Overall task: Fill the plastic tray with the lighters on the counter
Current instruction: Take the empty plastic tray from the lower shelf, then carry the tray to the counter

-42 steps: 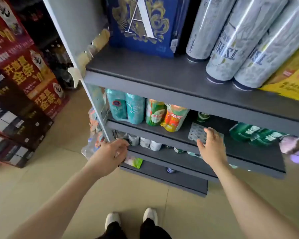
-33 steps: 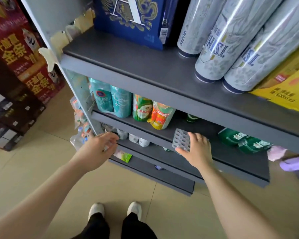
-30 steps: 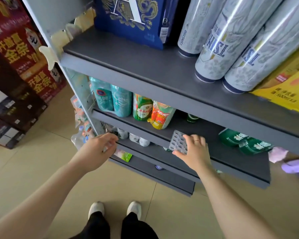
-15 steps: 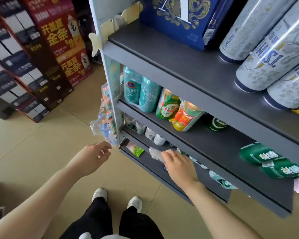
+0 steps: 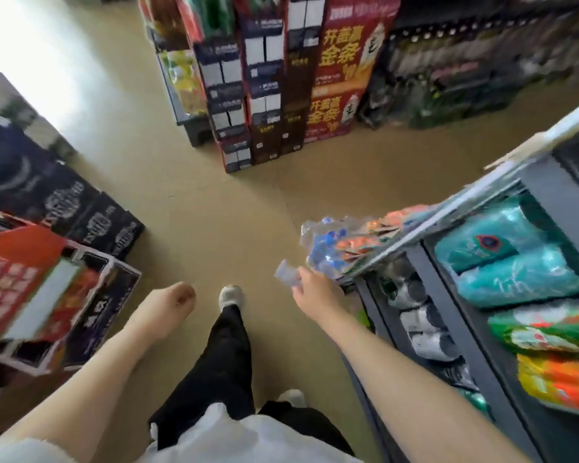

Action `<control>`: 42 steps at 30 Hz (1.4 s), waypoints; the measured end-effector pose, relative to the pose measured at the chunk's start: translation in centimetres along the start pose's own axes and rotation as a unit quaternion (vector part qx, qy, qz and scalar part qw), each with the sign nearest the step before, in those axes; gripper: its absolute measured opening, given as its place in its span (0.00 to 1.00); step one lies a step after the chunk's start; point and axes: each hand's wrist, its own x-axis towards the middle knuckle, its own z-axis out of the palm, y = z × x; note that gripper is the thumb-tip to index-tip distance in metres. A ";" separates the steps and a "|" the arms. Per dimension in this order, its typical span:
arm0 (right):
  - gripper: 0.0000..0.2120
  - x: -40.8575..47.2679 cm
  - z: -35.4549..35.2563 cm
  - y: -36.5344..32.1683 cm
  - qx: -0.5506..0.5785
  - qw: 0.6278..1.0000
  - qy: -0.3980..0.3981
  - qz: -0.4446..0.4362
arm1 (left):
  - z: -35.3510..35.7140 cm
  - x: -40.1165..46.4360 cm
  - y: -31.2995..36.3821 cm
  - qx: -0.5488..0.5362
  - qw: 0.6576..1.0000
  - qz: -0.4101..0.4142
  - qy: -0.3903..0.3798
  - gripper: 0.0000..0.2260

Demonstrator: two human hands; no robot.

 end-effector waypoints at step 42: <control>0.02 86.7 -15.4 -58.4 -0.118 0.923 -0.099 -0.352 | -48.4 59.7 -26.4 -0.245 0.897 -0.324 0.174 0.06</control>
